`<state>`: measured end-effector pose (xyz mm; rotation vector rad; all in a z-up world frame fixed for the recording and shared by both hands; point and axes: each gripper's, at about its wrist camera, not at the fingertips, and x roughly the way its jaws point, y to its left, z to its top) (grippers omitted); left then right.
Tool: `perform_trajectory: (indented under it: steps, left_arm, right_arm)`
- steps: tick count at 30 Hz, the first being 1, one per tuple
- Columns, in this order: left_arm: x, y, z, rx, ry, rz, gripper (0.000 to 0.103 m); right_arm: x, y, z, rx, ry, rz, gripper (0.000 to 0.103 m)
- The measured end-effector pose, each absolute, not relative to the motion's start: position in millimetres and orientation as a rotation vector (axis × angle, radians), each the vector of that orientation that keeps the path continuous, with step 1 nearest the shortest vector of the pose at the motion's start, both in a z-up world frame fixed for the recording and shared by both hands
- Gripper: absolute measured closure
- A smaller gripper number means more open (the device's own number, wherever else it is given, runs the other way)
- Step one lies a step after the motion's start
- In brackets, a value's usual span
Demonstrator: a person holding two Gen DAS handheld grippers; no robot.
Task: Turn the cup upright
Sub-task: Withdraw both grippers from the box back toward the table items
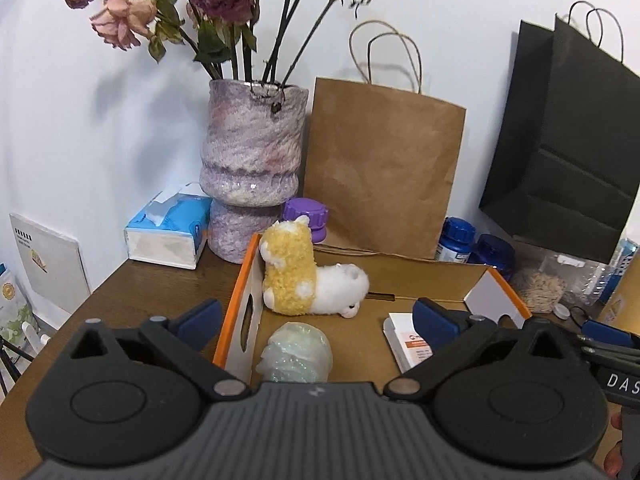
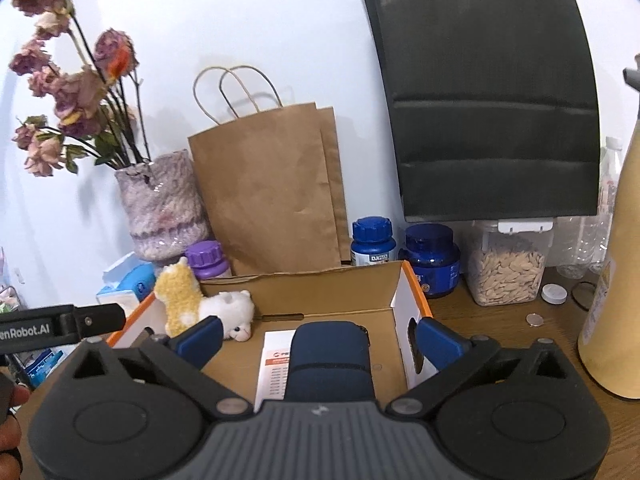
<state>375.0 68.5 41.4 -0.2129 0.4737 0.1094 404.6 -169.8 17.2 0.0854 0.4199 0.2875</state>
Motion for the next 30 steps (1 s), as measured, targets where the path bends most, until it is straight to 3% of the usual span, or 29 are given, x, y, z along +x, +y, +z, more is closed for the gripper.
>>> perform_trajectory:
  steps: [30]
  left_arm:
    - [254,58,59,-0.170,0.469,0.077,0.000]
  right_arm:
    - [275,-186,24,0.013,0.403,0.306,0.000]
